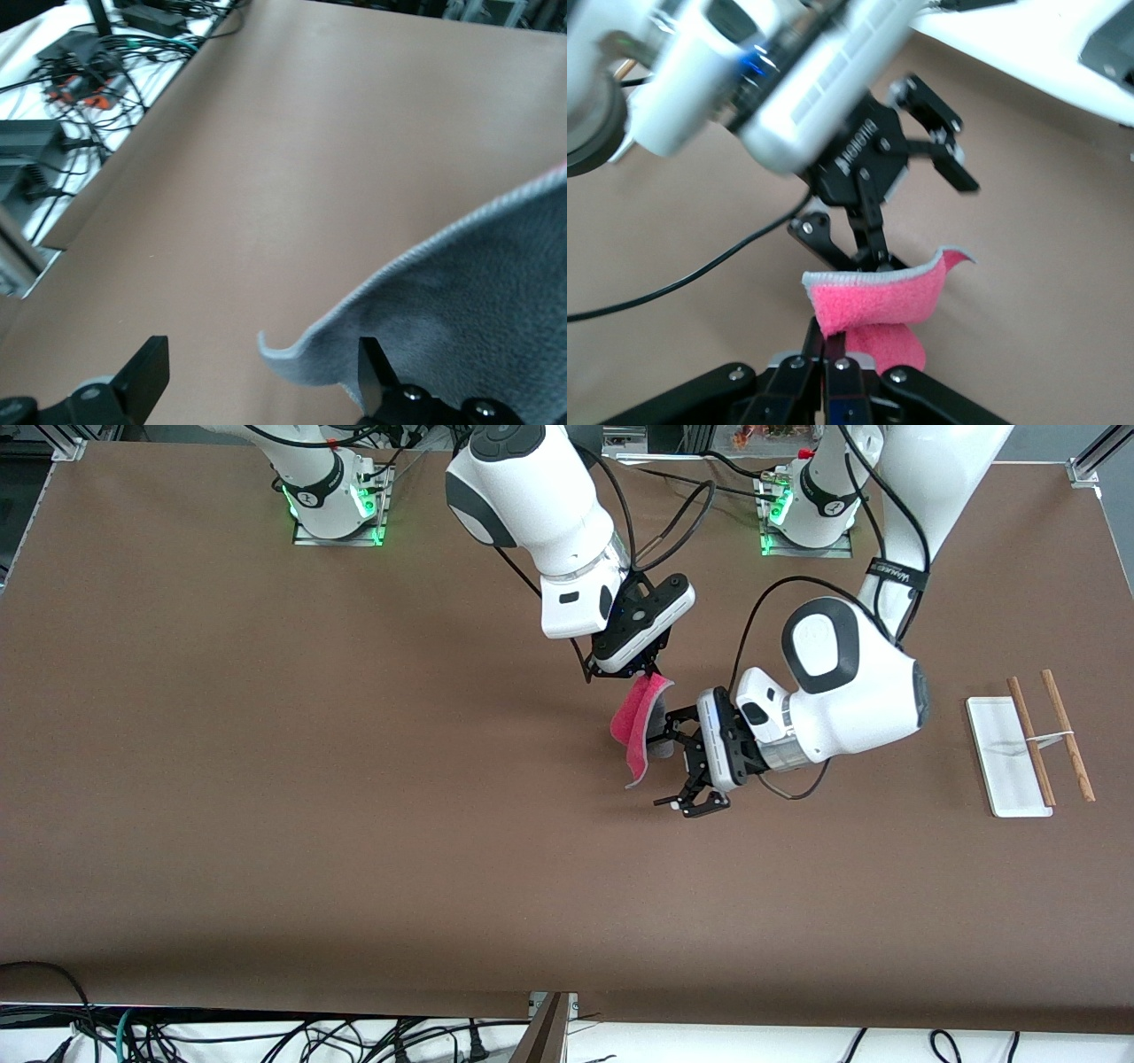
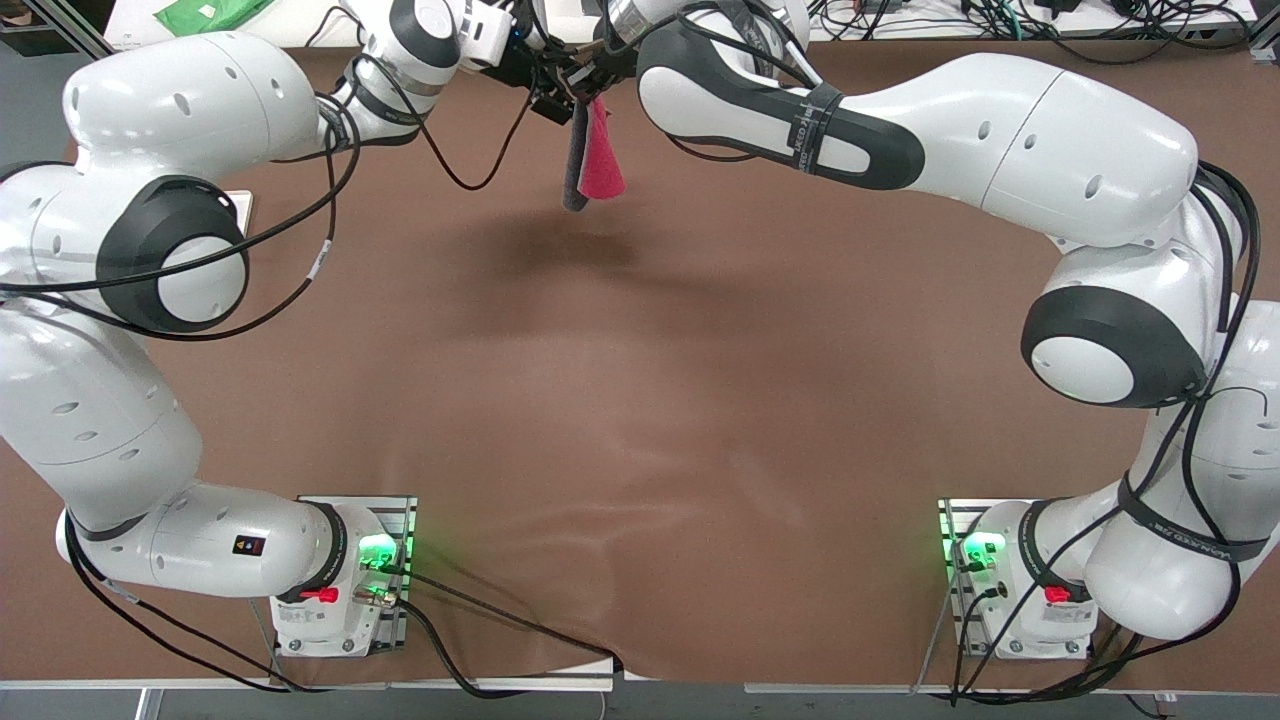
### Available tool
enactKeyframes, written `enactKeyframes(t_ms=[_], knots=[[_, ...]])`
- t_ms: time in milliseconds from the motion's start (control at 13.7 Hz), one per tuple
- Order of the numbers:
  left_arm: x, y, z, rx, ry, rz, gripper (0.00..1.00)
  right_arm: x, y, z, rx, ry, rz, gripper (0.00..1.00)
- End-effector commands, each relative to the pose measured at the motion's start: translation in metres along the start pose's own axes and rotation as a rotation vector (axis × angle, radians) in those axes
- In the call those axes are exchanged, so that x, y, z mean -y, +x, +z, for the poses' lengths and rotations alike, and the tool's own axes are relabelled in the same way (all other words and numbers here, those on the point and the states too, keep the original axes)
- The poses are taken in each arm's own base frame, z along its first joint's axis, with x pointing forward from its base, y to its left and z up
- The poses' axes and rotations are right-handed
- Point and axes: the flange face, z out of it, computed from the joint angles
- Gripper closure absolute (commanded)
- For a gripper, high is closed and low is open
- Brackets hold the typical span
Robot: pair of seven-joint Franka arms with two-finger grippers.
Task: Pass towel and hang on rack
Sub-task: 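Move the open left gripper onto the hanging towel below the right gripper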
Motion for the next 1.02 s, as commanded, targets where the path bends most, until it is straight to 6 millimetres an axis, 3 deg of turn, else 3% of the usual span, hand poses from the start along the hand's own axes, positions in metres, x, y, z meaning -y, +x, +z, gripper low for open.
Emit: enactKeyframes(t_ms=[0, 146, 219, 365, 511, 657, 949], knots=[[-0.001, 0.011, 0.008, -0.082, -0.006, 0.077, 0.10, -0.002, 0.003, -0.008, -0.008, -0.006, -0.129, 1.00], [-0.005, 0.012, 0.011, -0.114, -0.023, 0.118, 0.14, -0.002, 0.004, -0.012, -0.013, -0.004, -0.143, 1.00], [-0.006, 0.014, 0.010, -0.124, -0.035, 0.131, 0.21, 0.002, 0.006, -0.021, -0.023, -0.005, -0.152, 1.00], [-0.009, 0.017, 0.009, -0.134, -0.062, 0.146, 0.56, 0.002, 0.006, -0.024, -0.023, -0.005, -0.155, 1.00], [-0.006, 0.010, 0.003, -0.143, -0.083, 0.150, 0.59, 0.001, 0.006, -0.024, -0.026, -0.006, -0.153, 1.00], [-0.005, 0.005, 0.000, -0.154, -0.099, 0.197, 0.83, 0.000, 0.007, -0.024, -0.030, -0.009, -0.155, 1.00], [0.001, -0.002, -0.010, -0.161, -0.109, 0.206, 1.00, 0.001, 0.007, -0.024, -0.030, -0.006, -0.147, 1.00]])
